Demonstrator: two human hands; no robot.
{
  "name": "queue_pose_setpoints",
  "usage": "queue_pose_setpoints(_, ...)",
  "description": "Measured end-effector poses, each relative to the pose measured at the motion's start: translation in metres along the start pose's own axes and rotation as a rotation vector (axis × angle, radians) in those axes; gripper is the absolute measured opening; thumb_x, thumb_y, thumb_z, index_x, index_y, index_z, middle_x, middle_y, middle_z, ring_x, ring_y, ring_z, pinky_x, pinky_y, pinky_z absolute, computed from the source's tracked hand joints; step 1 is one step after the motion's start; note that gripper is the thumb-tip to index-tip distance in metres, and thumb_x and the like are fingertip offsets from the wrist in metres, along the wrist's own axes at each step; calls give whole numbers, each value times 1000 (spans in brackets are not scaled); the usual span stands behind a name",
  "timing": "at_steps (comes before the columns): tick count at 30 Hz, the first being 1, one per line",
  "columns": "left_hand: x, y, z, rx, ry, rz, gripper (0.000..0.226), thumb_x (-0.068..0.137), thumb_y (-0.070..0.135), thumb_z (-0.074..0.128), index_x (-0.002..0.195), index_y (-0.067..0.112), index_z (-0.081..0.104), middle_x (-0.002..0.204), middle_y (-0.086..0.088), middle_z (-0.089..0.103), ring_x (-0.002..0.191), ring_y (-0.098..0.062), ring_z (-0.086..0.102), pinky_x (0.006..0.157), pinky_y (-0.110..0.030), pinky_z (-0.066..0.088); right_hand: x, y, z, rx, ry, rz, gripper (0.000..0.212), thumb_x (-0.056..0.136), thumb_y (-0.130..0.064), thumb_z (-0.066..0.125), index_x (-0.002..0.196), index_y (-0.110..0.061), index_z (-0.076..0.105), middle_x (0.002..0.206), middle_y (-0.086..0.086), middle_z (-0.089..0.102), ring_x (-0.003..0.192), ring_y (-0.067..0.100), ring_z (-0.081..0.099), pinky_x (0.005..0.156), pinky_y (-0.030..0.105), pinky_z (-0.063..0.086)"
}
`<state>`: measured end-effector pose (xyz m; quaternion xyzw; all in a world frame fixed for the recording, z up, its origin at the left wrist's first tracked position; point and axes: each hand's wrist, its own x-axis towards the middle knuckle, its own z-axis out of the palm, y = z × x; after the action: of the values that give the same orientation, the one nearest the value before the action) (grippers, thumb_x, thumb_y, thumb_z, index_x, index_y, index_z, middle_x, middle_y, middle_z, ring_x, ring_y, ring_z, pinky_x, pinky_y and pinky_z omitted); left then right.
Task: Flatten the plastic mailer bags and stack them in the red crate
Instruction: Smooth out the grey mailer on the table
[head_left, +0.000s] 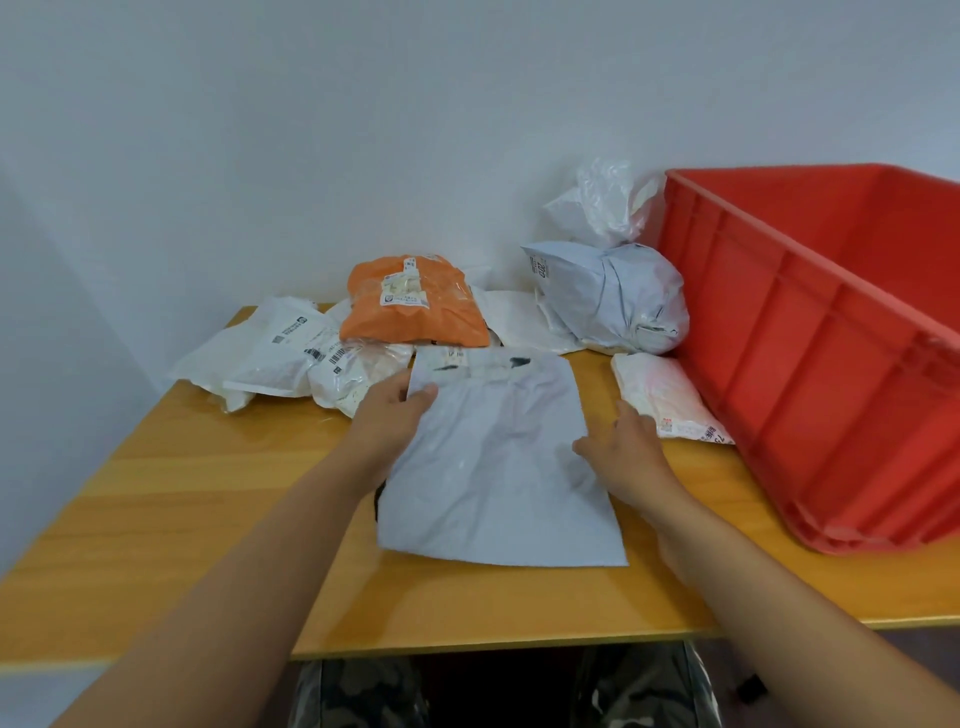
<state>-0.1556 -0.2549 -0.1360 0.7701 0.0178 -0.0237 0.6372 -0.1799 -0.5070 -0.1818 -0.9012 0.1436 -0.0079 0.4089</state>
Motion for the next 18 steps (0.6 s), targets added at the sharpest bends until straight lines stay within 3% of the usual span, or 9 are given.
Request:
queue_pose_setpoints(3,2,30,-10,309,-21,314,22,104,22,48,118,29,64,104,16,68,93,-2,63,76,-15,47,-12,-17,-17,-266,198,-420,75,87,-29,68,150,-12,29,149,14,29,135,35,30,108,44,33)
queue_pose_setpoints(6,14,70,-21,532,-90,521,18,102,27,49,107,24,65,99,1,67,92,-18,60,82,-32,45,-6,-59,-51,-302,260,-714,82,87,-35,72,153,-11,29,159,13,26,148,32,20,117,47,22)
queue_pose_setpoints(8,19,97,-27,654,-168,614,29,97,42,49,104,19,67,97,-9,68,93,-26,62,89,-45,48,1,-93,-76,-308,150,-766,84,89,-39,71,155,-12,26,158,11,32,147,30,25,118,43,21)
queue_pose_setpoints(10,18,120,-28,702,-256,632,28,94,44,53,99,20,68,88,-3,67,82,-16,61,84,-38,47,6,-121,-97,-336,34,-795,72,90,-40,68,151,-19,36,144,7,52,133,23,47,111,37,34)
queue_pose_setpoints(11,18,129,-27,699,-300,637,24,95,38,56,95,18,68,82,0,65,75,-11,56,78,-34,44,6,-132,-105,-338,-25,-795,54,92,-40,66,140,-23,49,126,2,63,115,18,58,99,32,42)
queue_pose_setpoints(12,18,138,-25,702,-320,651,24,95,36,56,93,15,67,78,0,63,72,-8,54,73,-32,42,6,-138,-111,-324,-74,-790,29,94,-37,64,119,-22,60,101,-2,65,90,11,60,81,30,44)
queue_pose_setpoints(13,16,146,-23,747,-303,675,29,94,38,55,91,12,67,76,-1,63,70,-8,53,70,-31,41,8,-142,-115,-282,-101,-796,17,96,-33,63,97,-16,61,80,-4,57,69,7,51,67,29,40)
queue_pose_setpoints(15,12,161,-22,862,-181,718,34,92,48,57,95,16,68,77,1,64,74,-10,55,70,-32,40,6,-148,-125,-207,-99,-803,32,97,-26,62,78,-4,50,65,-5,41,54,5,35,56,26,29)
queue_pose_setpoints(18,16,166,-35,857,113,673,45,90,55,62,126,28,59,116,10,64,109,-8,55,93,-31,41,2,-146,-133,-116,11,-819,36,98,-22,61,70,-10,42,61,-8,34,52,3,31,54,24,26)
